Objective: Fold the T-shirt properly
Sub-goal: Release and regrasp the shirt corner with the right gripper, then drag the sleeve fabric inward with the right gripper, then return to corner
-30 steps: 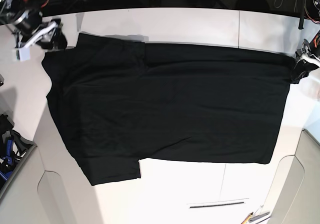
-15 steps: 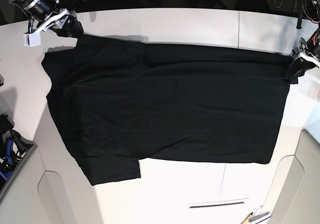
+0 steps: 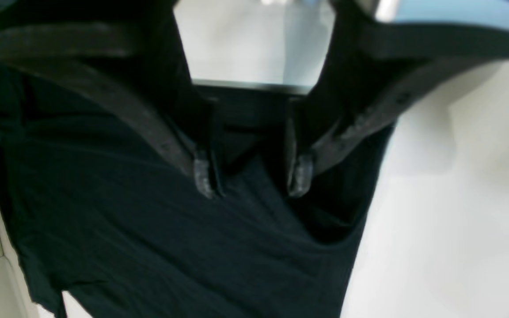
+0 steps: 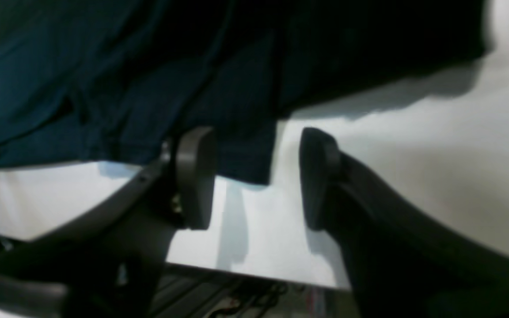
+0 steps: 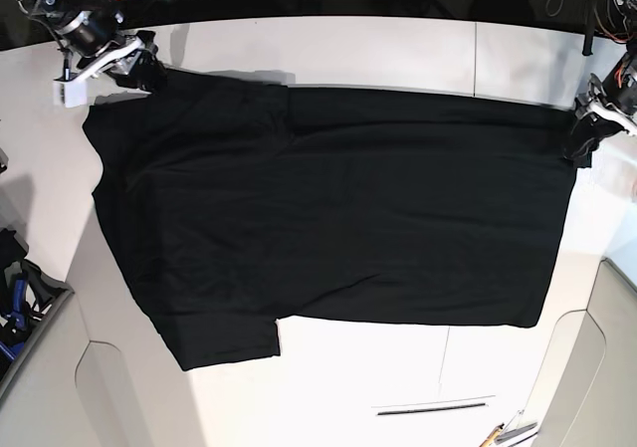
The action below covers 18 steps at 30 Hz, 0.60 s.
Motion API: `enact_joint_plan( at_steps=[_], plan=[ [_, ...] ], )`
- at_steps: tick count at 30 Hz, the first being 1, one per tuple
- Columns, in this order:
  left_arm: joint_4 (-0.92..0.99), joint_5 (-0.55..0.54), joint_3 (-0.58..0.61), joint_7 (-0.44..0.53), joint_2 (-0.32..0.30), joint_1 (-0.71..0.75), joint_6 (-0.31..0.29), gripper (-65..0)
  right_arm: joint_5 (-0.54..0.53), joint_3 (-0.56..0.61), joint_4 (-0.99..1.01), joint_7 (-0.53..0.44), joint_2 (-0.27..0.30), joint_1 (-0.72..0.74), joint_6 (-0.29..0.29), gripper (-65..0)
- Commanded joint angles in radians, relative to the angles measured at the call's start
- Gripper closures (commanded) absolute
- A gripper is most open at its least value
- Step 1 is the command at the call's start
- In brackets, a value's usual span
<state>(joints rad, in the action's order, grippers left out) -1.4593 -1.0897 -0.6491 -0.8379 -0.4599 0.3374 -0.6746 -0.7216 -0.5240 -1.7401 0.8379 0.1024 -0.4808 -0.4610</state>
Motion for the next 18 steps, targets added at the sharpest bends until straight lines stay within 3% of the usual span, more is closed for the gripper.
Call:
enact_joint_plan(
  at_steps=[1, 8, 10, 14, 16, 18],
  plan=[
    [-0.013, -0.021, -0.007, 0.01, -0.016, -0.005, -0.023, -24.0, -0.014, 0.008, 0.007, -0.014, 0.007, 0.006, -0.006, -30.4],
    [-0.013, -0.021, -0.008, -0.005, -0.014, -0.005, -0.023, -24.0, -0.025, 0.025, 0.075, -0.015, -0.006, 0.026, -0.007, -30.2],
    [-0.013, -0.021, -0.008, -0.005, -0.014, -0.005, -0.023, -24.0, -0.042, 0.025, 0.075, -0.014, -0.006, 0.027, -0.019, -23.8],
    [-0.013, -0.021, -0.008, -0.005, -0.014, -0.005, -0.023, -24.0, -0.113, 0.025, 0.075, 0.018, -0.006, 0.027, -0.026, 0.0],
    [-0.013, -0.021, -0.008, -0.005, -0.014, -0.005, -0.023, -24.0, -0.159, 0.025, 0.075, 0.026, -0.006, 0.027, -0.032, 0.0],
    [-0.013, -0.021, -0.008, -0.005, -0.014, -0.005, -0.023, -24.0, -0.198, 0.025, 0.075, 0.029, -0.006, 0.041, -0.073, 0.0]
  ],
)
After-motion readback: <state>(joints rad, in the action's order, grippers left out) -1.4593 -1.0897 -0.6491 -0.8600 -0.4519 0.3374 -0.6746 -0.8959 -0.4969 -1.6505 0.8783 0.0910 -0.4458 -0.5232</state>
